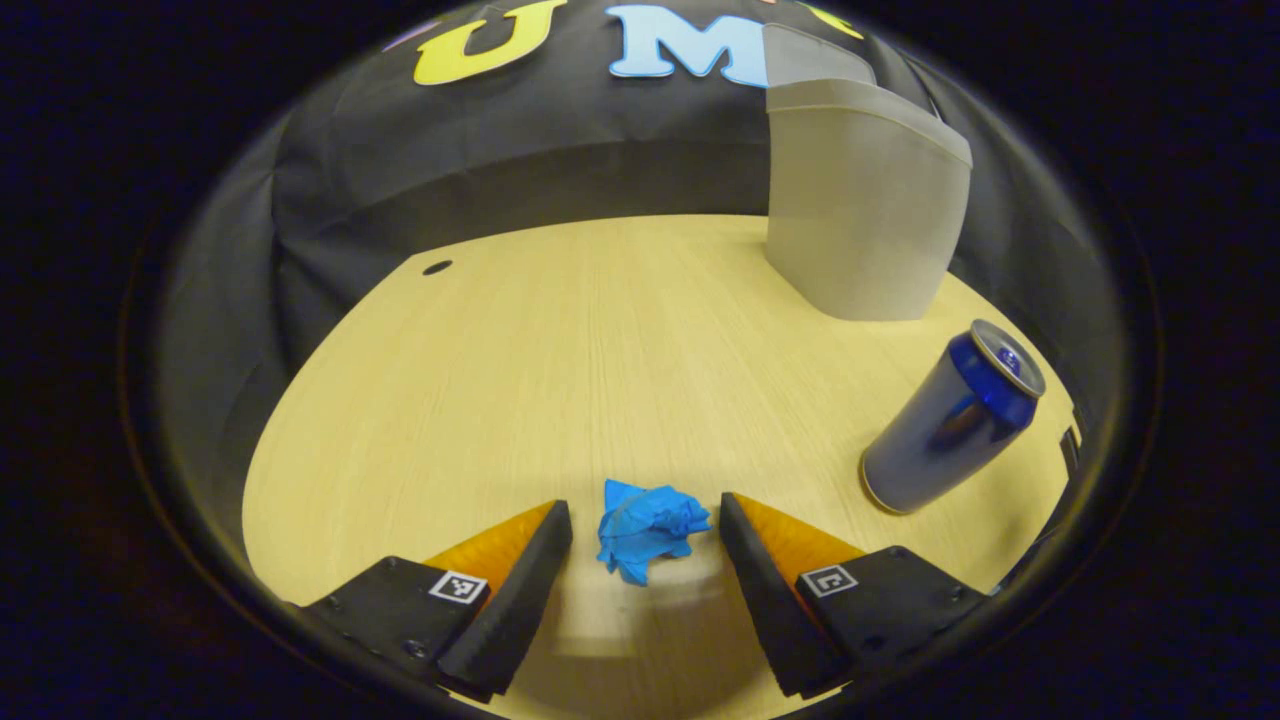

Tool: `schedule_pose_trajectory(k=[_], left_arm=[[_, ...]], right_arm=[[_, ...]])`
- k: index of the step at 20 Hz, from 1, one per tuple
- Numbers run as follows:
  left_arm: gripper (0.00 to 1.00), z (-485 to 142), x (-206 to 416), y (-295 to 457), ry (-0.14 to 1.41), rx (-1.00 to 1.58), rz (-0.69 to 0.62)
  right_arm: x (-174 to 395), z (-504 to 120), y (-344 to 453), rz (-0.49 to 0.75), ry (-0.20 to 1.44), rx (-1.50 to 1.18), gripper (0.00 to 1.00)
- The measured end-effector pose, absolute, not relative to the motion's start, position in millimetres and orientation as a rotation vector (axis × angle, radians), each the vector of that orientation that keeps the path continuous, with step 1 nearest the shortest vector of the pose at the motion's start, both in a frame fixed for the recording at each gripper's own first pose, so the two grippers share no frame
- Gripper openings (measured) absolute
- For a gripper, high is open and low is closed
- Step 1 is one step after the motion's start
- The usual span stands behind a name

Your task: Press the lid of the desktop garbage bin to open it, pick up the crumpled paper on the desktop and throw it into the bin, then pick up the pop can on the desktop and drop it into the bin, and finally close the garbage bin lid.

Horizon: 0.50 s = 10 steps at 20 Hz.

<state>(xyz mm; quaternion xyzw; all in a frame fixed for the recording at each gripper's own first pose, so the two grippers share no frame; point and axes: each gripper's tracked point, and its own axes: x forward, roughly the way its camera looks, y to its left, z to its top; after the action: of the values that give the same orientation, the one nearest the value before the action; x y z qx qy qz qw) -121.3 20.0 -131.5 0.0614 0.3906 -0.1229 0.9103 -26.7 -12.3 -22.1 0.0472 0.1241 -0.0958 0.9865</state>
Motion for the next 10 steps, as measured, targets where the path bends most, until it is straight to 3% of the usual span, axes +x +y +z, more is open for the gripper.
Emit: schedule_pose_trajectory(k=[5,6,7,9,10], left_arm=[[0.91,-131.3,-112.5,20.8,0.727,0.116,-0.221],[0.70,-131.7,-112.3,21.2,0.720,0.122,-0.224],[0.72,-131.7,-111.2,20.7,0.712,0.132,-0.232],[0.51,-130.6,-111.2,22.7,0.711,0.141,-0.223],[0.49,-131.6,-112.0,22.3,0.711,0.143,-0.231]], right_arm=[[-26.4,-30.6,-13.3,-0.193,0.269,0.124,0.94],[-26.9,-32.1,-11.6,-0.187,0.272,0.127,0.95],[-27.2,-33.3,-10.6,-0.184,0.275,0.126,0.95],[-29.7,-35.6,-12.3,-0.180,0.281,0.117,0.94],[-30.9,-37.1,-13.2,-0.179,0.283,0.115,0.95]])
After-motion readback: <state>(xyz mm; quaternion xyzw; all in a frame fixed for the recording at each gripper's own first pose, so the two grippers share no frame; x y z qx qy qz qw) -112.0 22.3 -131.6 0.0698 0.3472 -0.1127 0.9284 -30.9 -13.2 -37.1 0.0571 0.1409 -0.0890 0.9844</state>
